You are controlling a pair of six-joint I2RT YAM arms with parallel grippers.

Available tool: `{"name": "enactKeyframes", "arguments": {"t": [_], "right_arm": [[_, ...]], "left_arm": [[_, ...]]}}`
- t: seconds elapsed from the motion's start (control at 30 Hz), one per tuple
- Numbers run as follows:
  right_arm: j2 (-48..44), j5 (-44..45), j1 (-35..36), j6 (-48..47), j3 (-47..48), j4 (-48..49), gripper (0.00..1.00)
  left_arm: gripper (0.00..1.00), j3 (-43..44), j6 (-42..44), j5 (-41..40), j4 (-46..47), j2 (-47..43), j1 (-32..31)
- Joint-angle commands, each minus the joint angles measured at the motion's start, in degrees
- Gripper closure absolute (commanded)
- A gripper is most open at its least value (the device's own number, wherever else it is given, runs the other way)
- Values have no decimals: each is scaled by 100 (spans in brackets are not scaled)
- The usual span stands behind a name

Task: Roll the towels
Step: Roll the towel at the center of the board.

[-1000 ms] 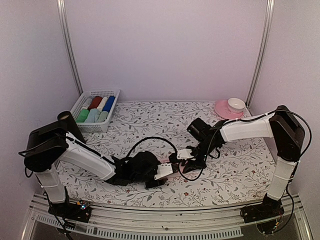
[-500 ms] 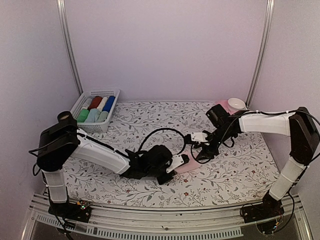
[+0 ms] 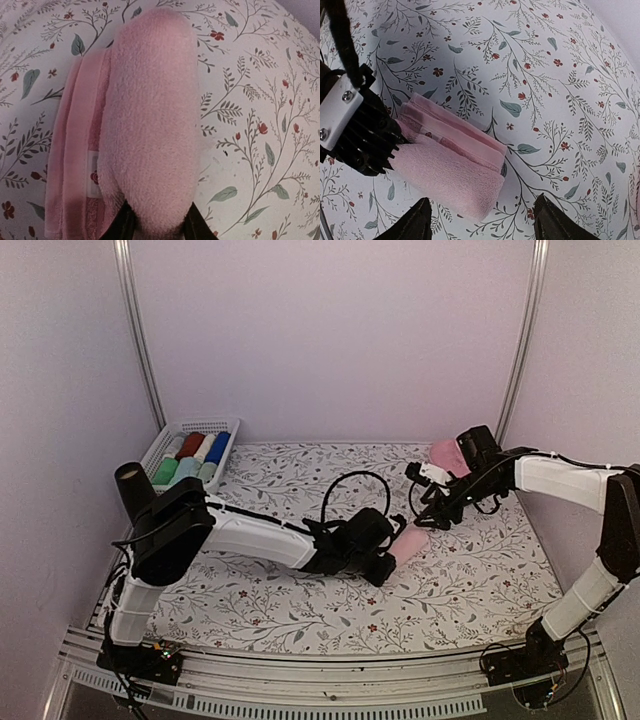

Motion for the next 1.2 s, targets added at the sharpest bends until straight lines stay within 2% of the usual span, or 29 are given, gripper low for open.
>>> {"name": "enactKeyframes", "arguments": {"t": [0.0, 0.13, 0.27, 0.47, 0.57, 1.07, 1.17], "right_arm": [[-17, -668, -262, 928, 143, -333, 30], [88, -940, -369, 951, 56, -420, 31], [190, -1404, -369, 627, 33, -465, 37], [720, -1953, -368, 414, 133, -667, 53], [925, -1958, -369, 371, 194, -667, 59], [1812, -1659, -207, 384, 607, -610, 69], [1868, -1456, -111, 374, 574, -534, 75]], "left_arm": [[80, 135, -957, 679, -1319, 926, 137], [80, 124, -1248, 1157, -1011, 969, 358], [80, 205, -1440, 1484, -978, 1040, 599], [80, 334, -1607, 1930, -1028, 1176, 800], [80, 258, -1698, 2010, -928, 1147, 865], [80, -188, -2015, 2311, -362, 1020, 1030], [79, -239, -2002, 2303, -346, 934, 1067]]}}
